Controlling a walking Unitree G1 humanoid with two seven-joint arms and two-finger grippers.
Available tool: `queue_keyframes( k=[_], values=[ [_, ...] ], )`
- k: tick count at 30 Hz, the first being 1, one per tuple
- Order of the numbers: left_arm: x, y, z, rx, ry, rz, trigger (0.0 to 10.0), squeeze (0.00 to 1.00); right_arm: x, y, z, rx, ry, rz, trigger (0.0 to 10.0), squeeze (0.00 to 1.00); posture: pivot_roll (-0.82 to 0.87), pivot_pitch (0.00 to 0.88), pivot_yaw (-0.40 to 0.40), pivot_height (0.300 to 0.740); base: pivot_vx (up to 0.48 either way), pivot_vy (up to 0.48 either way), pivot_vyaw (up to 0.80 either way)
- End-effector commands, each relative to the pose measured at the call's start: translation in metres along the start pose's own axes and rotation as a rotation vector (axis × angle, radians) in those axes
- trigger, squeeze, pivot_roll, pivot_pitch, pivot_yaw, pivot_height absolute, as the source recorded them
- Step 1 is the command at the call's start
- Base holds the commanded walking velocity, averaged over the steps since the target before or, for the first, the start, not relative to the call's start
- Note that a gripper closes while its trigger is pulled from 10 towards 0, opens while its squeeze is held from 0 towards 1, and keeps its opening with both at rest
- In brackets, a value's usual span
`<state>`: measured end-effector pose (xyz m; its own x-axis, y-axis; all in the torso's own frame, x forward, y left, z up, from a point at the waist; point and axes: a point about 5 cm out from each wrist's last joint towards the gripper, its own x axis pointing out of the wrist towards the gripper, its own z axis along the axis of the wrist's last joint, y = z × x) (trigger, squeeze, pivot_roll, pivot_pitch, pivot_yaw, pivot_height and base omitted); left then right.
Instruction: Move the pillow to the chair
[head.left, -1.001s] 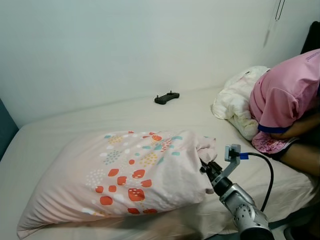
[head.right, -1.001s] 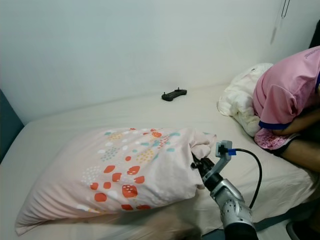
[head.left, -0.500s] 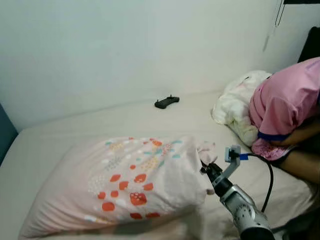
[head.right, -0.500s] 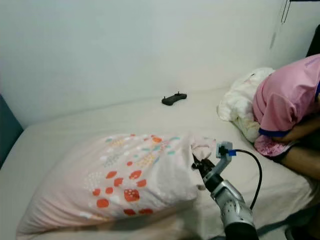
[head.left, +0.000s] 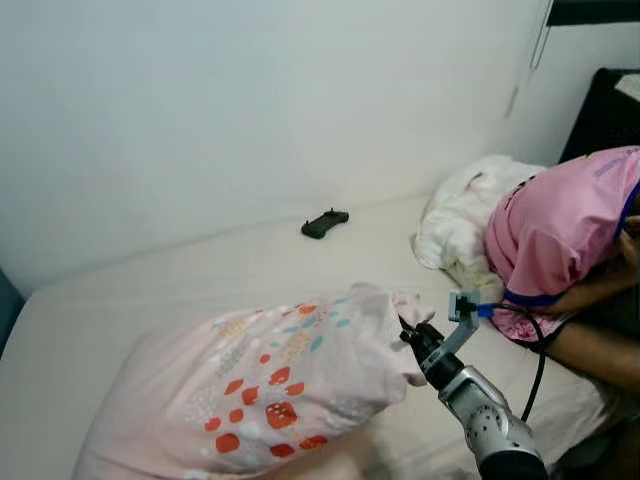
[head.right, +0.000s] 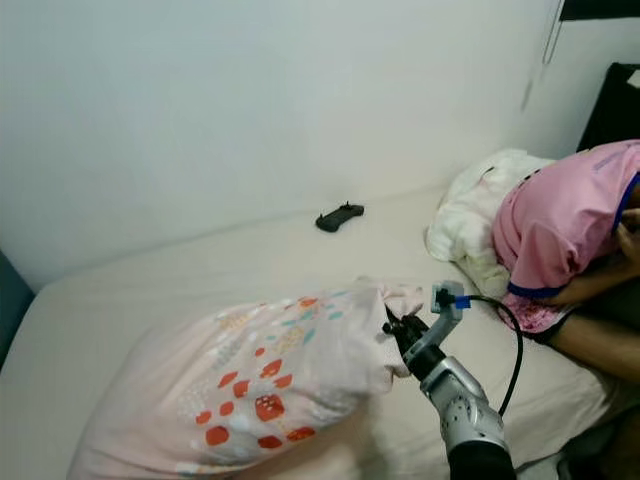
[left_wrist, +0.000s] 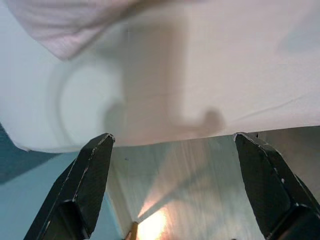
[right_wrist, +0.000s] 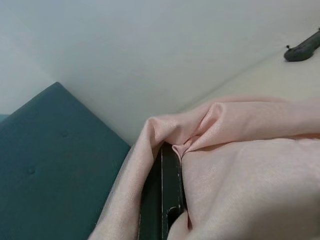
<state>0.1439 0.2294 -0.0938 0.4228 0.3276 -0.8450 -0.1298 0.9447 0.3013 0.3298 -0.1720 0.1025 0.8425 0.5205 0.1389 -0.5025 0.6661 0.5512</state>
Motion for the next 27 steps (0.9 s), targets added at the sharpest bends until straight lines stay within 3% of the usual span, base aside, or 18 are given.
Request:
queue_keyframes(
  k=[1,5,27],
  values=[
    [-0.0009,-0.0001,-0.0086,0.004,0.030,-0.001,10.0,0.00,0.0021,0.0008,-0.0015,-0.008,0.001,-0.004,10.0,0.00,-0.12,0.035,0.001,0.665,-0.480,0.000,0.00],
    [-0.0008,-0.0012,-0.0057,-0.020,0.011,-0.008,10.0,0.00,0.0019,0.0006,-0.0017,-0.009,0.001,-0.005,10.0,0.00,-0.12,0.034,0.002,0.665,-0.480,0.000,0.00],
    [-0.0007,-0.0021,-0.0043,0.018,0.007,-0.019,10.0,0.00,0.0003,0.0020,0.0021,-0.011,-0.030,0.027,10.0,0.00,-0.12,0.030,0.009,0.735,0.000,0.000,0.00]
  ],
)
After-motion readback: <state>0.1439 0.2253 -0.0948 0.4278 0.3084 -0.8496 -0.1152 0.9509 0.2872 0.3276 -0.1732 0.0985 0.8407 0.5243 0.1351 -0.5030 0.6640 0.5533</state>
